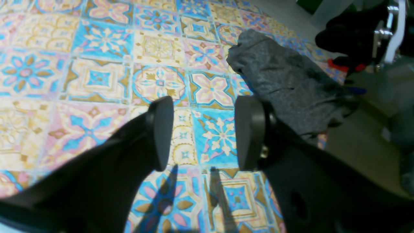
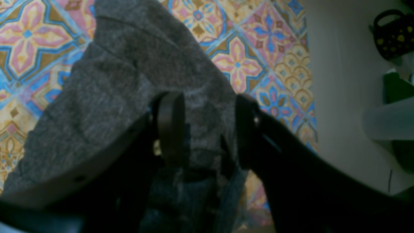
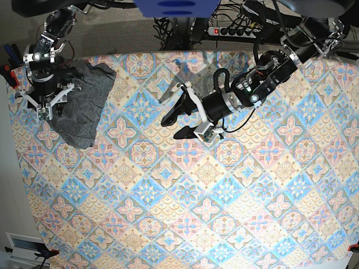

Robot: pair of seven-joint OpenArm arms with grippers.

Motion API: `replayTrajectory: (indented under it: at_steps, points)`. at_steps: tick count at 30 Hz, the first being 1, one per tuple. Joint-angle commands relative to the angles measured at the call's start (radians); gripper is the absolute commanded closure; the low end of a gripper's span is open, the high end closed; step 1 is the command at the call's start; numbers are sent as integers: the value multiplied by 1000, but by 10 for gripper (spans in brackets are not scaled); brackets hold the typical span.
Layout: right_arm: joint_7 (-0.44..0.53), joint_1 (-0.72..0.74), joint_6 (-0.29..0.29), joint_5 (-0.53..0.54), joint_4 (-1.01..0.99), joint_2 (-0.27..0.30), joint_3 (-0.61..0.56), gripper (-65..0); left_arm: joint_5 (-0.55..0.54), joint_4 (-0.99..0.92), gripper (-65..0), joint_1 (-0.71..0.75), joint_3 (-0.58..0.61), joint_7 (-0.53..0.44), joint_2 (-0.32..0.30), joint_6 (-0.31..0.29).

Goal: Layout the t-shirt on the table in an organized manner, then fold the t-shirt properly

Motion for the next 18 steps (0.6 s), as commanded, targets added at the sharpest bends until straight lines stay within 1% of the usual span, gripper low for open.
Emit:
replayTrajectory:
  at_steps: [1,3,5,8,10,12,15,18]
  points:
    - [7,-21,-6,6,23,12,28,-242,-5,38,-299,8,-8,-21,-27,-12]
    - [-14,-47,-6,6,23,-6,61,-242,-5,58,-299,31,-8,-21,-60,-12]
    - [-19,-68,-6,6,23,-49,98,-242,-5,74,-299,62,-8,-21,-92,-12]
    - [-22,-98,-6,6,23,-128,172,-242,-3,111,-299,113,-8,-23,-161,-12]
    - [-22,-118,-6,6,23,-158,219,-242,-3,135,-299,140,-8,-23,-192,-12]
    - [-22,-131,-6,5,23,-177,244,-242,-3,153,-299,173,-8,-23,-227,-12]
    - [-17,-151,-6,5,23,-178,245,-242,1,173,-299,217,-8,-26,-274,-12]
    - [-17,-182,-6,5,25,-178,248,-242,50,198,-299,263,-7,-24,-299,-12]
